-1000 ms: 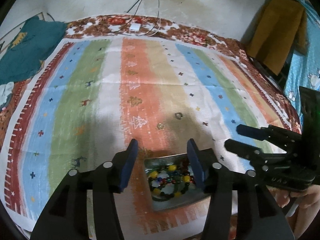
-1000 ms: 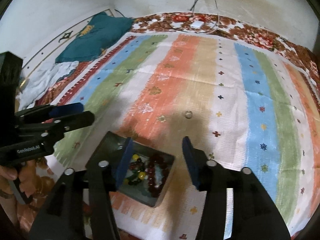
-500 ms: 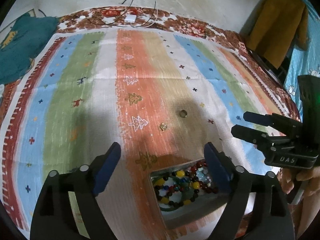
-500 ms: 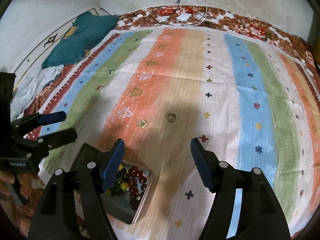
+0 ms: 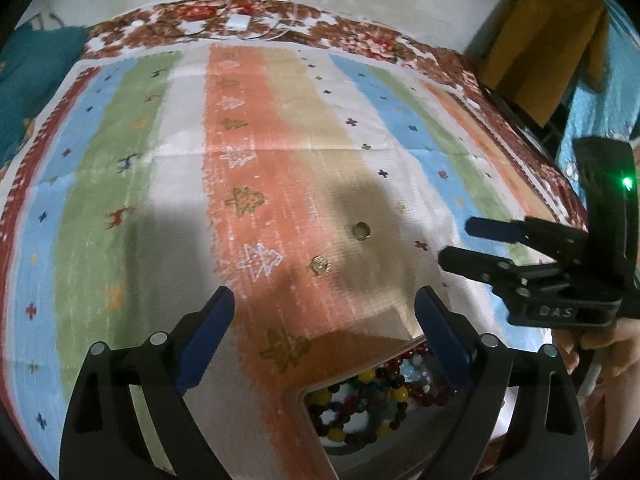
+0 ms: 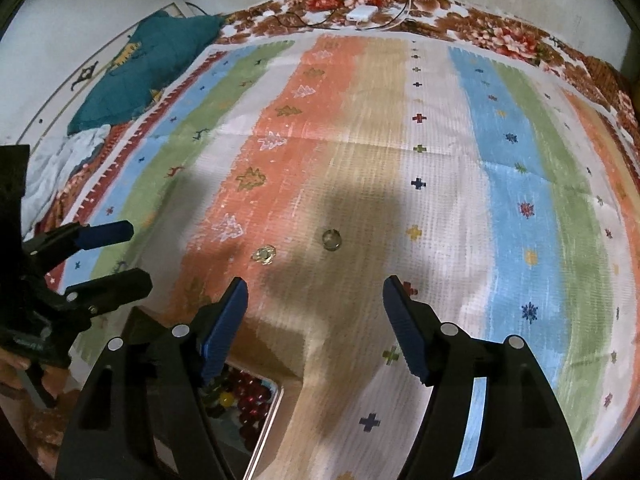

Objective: Organize jewelry
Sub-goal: 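Move both tools from the tin to the gold charm and metal ring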

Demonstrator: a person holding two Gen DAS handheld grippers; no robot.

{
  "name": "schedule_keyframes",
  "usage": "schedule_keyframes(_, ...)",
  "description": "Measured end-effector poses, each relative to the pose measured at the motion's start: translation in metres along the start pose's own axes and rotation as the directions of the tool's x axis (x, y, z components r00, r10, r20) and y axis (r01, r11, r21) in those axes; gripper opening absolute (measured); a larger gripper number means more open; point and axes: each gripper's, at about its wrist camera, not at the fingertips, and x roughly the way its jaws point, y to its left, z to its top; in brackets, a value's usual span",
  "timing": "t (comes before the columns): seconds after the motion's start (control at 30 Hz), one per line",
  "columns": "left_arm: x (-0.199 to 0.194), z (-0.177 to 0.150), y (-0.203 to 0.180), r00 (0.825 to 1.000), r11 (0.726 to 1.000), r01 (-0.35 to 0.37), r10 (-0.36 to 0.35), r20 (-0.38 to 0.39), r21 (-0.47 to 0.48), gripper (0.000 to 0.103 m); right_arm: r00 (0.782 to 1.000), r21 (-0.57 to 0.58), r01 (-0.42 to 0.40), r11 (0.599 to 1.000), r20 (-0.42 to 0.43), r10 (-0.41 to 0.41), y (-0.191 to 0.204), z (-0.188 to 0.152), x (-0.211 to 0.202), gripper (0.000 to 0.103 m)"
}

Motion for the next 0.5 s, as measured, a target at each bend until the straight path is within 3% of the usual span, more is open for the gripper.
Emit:
schedule_keyframes(0.2, 0.013, 0.005, -0.004, 1.000, 0.999, 0.002, -0.001, -0.015, 0.051, 0.087, 1.000, 0.019, 0.000, 1.000, -0.020, 0.001, -0.007, 0.007, 0.013, 0.070)
schedule_keyframes(0.5, 0.035, 0.008, 0.002, 0.997, 0.997, -0.014, 0.020, -0.077, 0.078, 0.066, 0.999, 0.010, 0.009, 1.000, -0.048, -0.008, -0.008, 0.013, 0.029, 0.070)
